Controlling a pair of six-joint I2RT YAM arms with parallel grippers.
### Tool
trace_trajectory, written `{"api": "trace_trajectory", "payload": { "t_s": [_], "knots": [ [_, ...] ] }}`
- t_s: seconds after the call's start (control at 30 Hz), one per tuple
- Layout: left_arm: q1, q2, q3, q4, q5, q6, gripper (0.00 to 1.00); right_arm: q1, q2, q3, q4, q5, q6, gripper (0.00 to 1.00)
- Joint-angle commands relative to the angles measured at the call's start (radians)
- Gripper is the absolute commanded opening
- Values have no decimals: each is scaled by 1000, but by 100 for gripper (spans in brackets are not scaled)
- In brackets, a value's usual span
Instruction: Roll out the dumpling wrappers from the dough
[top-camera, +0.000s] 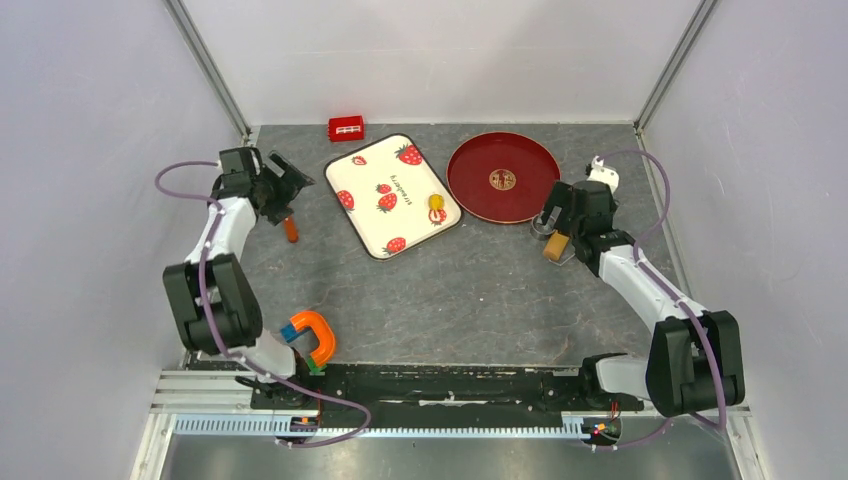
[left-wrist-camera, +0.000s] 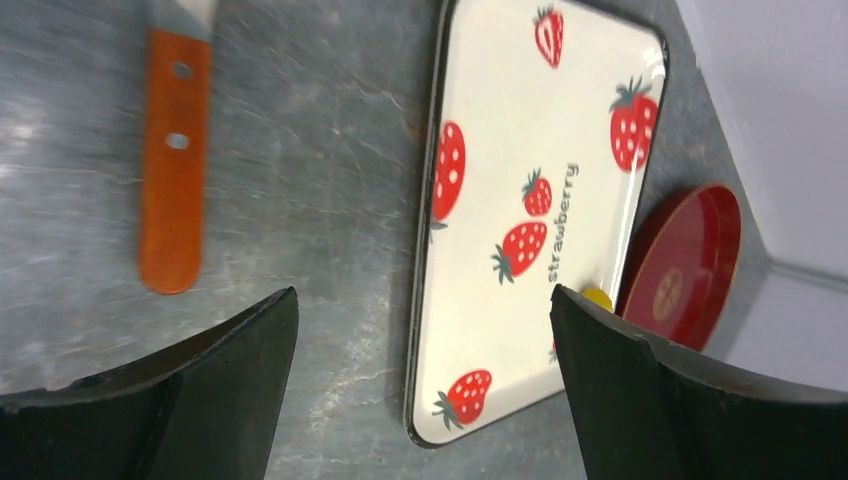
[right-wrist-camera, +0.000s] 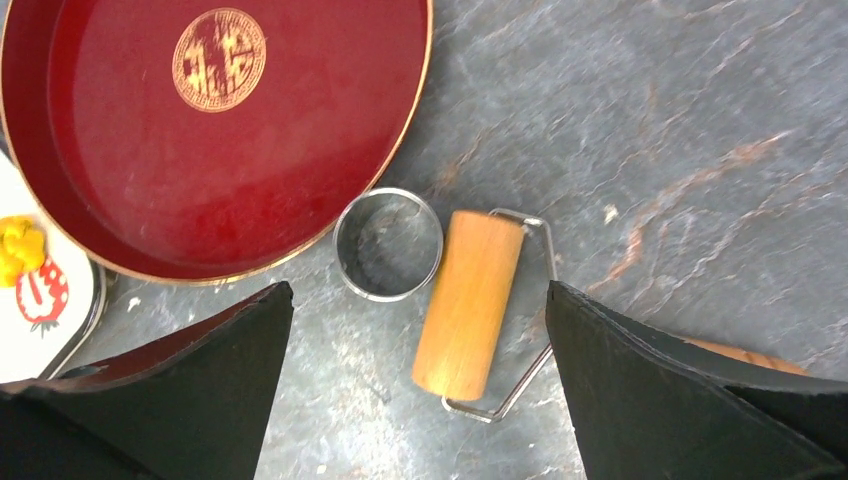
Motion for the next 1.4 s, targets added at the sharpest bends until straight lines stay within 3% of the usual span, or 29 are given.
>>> {"api": "trace_trajectory", "payload": {
  "t_s": [0.0, 0.2, 0.43, 0.67, 0.8, 0.87, 0.93, 1.17, 1.37],
  "knots": [
    [-1, 124, 32, -59, 306, -34, 98, -1, -15, 31, -78, -86, 62, 98],
    [-103, 224, -1, -24, 399, -83, 96, -1, -82, -25, -103, -141, 107, 98],
    [-240, 311, 14, -103, 266, -118, 71, -1, -127, -56, -157, -254, 121, 98],
    [-265, 339, 19, -163, 141, -114, 62, -1, -181, -92, -169, -310, 117, 98],
    [-283, 374, 23, -164, 146, -113, 42, -2, -201, -111, -172, -336, 115, 98],
    [-290, 375, 16, -167, 142, -114, 18, -1, -206, -113, -185, -343, 115, 98],
    [-296, 367, 3, -178, 134, -118, 2, -1, -208, -113, -197, -357, 114, 98],
    [-319, 269, -90, -206, 165, -95, 2, -1, -202, -138, -198, -426, 118, 98],
    [-475, 144, -210, -190, 175, -201, 2, -1, -169, -161, -184, -520, 105, 98]
  ]
}}
